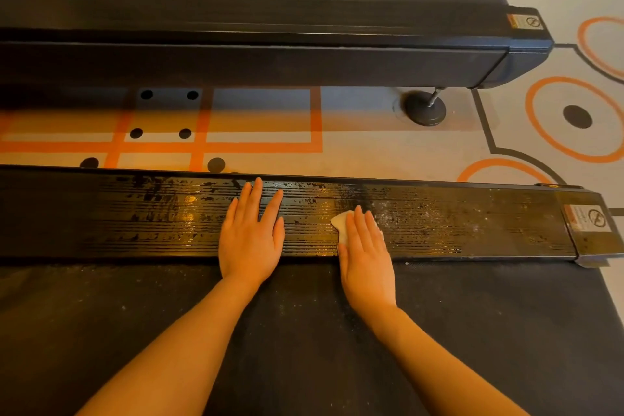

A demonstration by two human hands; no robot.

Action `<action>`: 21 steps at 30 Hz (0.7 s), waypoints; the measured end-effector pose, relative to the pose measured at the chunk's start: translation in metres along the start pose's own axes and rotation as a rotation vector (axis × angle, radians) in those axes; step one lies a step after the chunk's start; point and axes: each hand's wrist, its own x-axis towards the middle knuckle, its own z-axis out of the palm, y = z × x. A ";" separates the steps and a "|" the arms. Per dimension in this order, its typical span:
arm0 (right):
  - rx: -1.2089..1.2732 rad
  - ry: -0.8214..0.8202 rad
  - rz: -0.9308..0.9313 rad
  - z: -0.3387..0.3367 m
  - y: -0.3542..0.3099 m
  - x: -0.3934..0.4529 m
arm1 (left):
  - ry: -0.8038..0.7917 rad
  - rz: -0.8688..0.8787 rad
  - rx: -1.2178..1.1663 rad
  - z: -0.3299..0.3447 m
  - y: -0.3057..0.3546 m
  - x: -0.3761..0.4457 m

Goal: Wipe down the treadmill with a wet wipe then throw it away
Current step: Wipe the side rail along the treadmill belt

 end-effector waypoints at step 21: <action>0.027 0.052 0.042 0.000 0.013 -0.010 | -0.068 -0.024 -0.014 -0.010 0.004 0.001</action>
